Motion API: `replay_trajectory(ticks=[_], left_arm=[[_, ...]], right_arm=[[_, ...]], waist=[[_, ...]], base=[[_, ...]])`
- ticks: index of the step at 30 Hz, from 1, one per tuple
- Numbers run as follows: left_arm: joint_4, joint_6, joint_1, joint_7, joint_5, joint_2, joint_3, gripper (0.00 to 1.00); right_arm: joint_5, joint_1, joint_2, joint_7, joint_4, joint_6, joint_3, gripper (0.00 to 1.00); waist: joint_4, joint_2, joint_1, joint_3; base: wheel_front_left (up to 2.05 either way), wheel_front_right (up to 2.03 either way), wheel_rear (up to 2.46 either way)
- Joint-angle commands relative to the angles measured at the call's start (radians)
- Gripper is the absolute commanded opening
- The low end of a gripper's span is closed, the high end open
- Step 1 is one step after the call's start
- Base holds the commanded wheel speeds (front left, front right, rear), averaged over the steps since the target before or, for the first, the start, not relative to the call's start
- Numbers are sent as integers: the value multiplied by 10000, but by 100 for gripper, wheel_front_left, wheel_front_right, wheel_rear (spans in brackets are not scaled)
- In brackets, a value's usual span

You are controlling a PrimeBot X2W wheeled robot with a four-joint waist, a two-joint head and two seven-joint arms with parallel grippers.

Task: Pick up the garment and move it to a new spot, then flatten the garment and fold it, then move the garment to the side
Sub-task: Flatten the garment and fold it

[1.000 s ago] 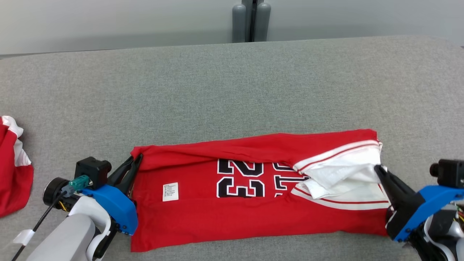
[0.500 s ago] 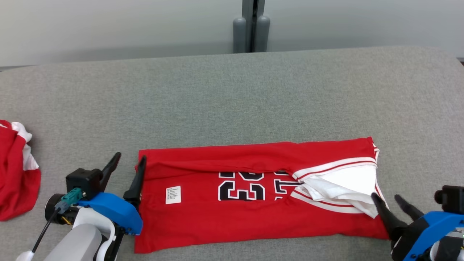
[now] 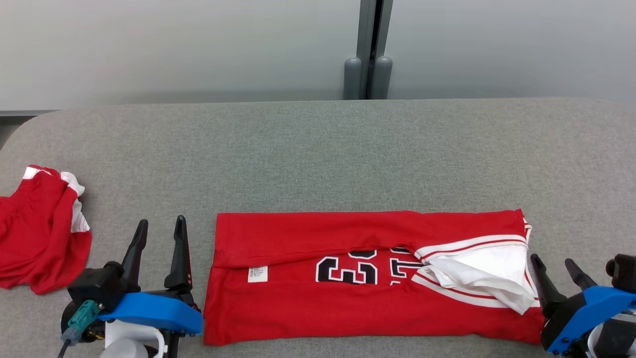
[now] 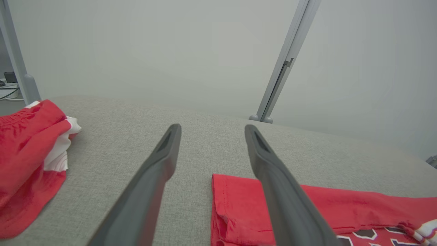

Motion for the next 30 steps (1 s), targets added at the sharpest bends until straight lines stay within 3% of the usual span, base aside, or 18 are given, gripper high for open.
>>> replay_trajectory(ticks=[1,18,23,30], left_arm=[[-13,-87,214,-38,319,-186,315,100],[412,-705,320,-40,1399,-653,1145,100],[465,-813,252,-41,1566,-746,1259,100],[570,-934,125,-41,1728,-869,1355,100]], right_arm=[[-365,-354,-21,-253,510,1,-105,100],[-1221,-2370,-20,-625,4561,1,-415,100],[-1449,-2887,-23,-564,5439,2,-734,100],[-1569,-3123,14,-634,6482,2,-423,100]], waist=[[7,1,1,-35],[143,1,1,104],[216,1,1,208],[327,1,1,319]], base=[[0,0,0],[0,0,0],[0,0,0],[0,0,0]])
